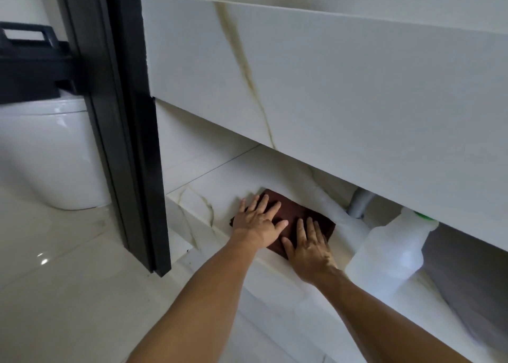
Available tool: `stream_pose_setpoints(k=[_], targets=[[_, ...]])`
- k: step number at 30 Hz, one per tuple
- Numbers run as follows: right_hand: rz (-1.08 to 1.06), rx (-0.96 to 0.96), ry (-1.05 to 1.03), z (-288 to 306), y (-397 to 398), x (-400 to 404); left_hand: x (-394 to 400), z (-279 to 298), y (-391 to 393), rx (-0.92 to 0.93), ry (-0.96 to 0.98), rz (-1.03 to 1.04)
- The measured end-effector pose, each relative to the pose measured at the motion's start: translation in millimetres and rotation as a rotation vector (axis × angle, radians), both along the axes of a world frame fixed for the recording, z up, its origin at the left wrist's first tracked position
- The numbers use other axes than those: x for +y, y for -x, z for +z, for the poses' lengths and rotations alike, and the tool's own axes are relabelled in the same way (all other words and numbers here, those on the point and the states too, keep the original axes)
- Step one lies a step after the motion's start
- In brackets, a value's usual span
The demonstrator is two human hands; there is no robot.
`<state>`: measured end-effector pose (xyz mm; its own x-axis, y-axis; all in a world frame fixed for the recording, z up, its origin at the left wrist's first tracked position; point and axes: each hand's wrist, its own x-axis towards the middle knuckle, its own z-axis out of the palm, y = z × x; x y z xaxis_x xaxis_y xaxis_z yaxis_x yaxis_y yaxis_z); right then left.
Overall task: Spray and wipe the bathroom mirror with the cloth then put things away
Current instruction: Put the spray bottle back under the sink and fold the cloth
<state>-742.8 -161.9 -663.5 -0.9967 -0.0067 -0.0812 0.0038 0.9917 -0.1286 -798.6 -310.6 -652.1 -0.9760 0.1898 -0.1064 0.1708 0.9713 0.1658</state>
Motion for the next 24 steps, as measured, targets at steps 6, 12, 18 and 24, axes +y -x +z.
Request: stream_pose_setpoints(k=[6,12,18,24], targets=[[-0.018,-0.041,-0.007,6.2,-2.8,-6.0,0.3,0.7,-3.6,0.009,0.058,-0.003],[-0.034,-0.076,0.009,13.1,-8.6,-6.8,-3.8,1.4,-9.9,0.03,0.081,0.007],[-0.069,-0.122,0.065,23.9,-18.3,-12.4,-15.6,4.7,-23.7,0.024,0.112,-0.003],[-0.09,-0.149,0.074,27.0,-25.7,-14.0,-22.2,6.4,-29.3,0.012,0.137,-0.01]])
